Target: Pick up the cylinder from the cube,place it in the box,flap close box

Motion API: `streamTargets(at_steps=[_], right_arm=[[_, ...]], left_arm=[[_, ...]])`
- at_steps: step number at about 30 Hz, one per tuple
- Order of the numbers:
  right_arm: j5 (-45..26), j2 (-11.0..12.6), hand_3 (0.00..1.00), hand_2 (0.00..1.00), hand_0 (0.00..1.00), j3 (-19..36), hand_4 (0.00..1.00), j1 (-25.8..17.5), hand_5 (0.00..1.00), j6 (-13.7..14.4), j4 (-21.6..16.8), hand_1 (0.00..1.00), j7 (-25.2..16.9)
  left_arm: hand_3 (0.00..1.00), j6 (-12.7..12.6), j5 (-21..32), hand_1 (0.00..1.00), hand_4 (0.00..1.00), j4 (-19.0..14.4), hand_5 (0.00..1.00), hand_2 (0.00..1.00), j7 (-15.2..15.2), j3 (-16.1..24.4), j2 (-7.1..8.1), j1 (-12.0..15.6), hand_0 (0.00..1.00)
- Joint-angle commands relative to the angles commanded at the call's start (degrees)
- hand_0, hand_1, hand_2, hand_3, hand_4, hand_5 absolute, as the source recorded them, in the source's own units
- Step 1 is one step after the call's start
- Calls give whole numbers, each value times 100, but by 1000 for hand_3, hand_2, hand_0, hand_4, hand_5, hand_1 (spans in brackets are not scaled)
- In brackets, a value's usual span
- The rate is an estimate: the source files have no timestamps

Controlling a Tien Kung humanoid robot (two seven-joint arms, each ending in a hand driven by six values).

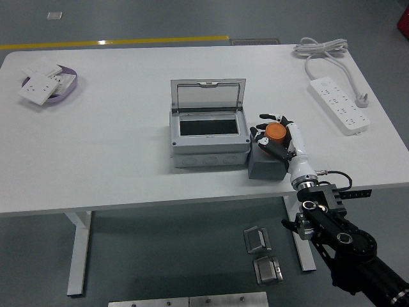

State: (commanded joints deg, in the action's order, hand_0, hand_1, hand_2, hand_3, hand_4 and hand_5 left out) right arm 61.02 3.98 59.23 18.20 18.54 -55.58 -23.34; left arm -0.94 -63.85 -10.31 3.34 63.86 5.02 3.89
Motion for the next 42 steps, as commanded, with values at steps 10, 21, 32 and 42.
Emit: streamTargets(at_steps=[10, 21, 32, 42], right_arm=[[8, 8, 261, 328, 343, -65, 2, 13, 2, 132, -51, 383, -60], [563, 218, 229, 304, 303, -162, 2, 335, 2, 390, -332, 347, 261], [2446, 267, 223, 299, 291, -1232, 2, 1555, 2, 185, -378, 342, 1714], [4314, -93, 225, 297, 288, -1878, 2, 2583, 2, -460, 288, 336, 2933]], left_arm=[[611, -6, -11, 622, 675, 0, 298, 615, 7, 31, -5, 20, 599], [612, -14, -25, 622, 674, 0, 297, 616, 18, 68, -14, 29, 599], [614, -32, -124, 621, 678, 0, 307, 618, 97, 167, 10, 57, 599], [614, -30, -163, 621, 681, 0, 312, 619, 121, 196, 72, 20, 598]])
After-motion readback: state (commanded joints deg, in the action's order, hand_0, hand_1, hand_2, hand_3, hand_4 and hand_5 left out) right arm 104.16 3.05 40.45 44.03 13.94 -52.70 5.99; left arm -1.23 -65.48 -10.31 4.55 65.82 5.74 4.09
